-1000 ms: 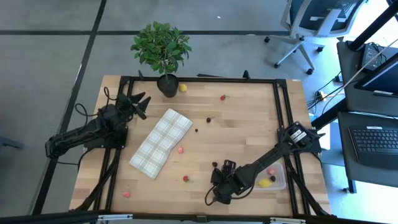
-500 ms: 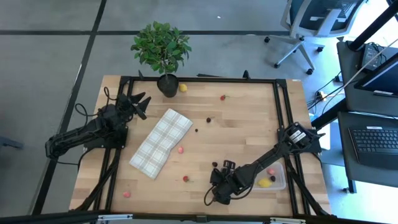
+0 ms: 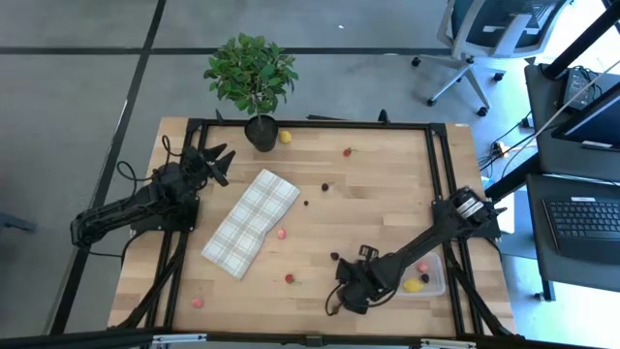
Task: Pick and placing Produce into tupperware
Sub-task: Put the bottom right strawberry into the transparent bin
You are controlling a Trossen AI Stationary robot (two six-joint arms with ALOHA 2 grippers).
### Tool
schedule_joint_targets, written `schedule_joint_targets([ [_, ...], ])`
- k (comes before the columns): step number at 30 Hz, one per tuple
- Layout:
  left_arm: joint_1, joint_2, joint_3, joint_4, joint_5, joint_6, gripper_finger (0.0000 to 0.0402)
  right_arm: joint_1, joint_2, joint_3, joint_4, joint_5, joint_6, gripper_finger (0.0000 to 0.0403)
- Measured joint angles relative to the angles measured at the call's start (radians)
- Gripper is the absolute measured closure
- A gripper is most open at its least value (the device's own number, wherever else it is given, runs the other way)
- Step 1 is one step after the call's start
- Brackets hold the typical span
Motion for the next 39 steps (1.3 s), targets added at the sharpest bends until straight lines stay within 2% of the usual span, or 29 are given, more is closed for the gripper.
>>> schedule_joint_targets([
  [8,0.000,0.000,0.000,0.000,0.000,-0.002,0.0176,0.004,-0.232,0.006,-0.229,-0.003,0.242,0.0281],
  [11,0.000,0.000,0.000,0.000,0.000,-0.002,0.0176,0.025,-0.300,0.007,-0.336,-0.038,0.364,0.0281],
  [17,0.000,0.000,0.000,0.000,0.001,-0.001,0.0176,0.105,-0.379,-0.005,-0.529,-0.095,0.748,0.0281],
  [20,0.000,0.000,0.000,0.000,0.002,-0.001,0.0176,0.141,-0.391,-0.040,-0.514,-0.135,0.877,0.0277],
  [24,0.000,0.000,0.000,0.000,0.002,-0.001,0.0176,0.171,-0.390,-0.148,-0.368,-0.136,0.975,0.0274],
  [30,0.000,0.000,0.000,0.000,0.003,-0.001,0.0176,0.174,-0.390,-0.331,-0.133,-0.134,1.009,0.0277],
  [34,0.000,0.000,0.000,0.000,0.003,-0.001,0.0176,0.174,-0.391,-0.391,-0.116,-0.135,1.009,0.0268],
  [39,0.000,0.000,0.000,0.000,0.003,-0.001,0.0176,0.174,-0.391,-0.398,-0.109,-0.158,1.005,0.0251],
])
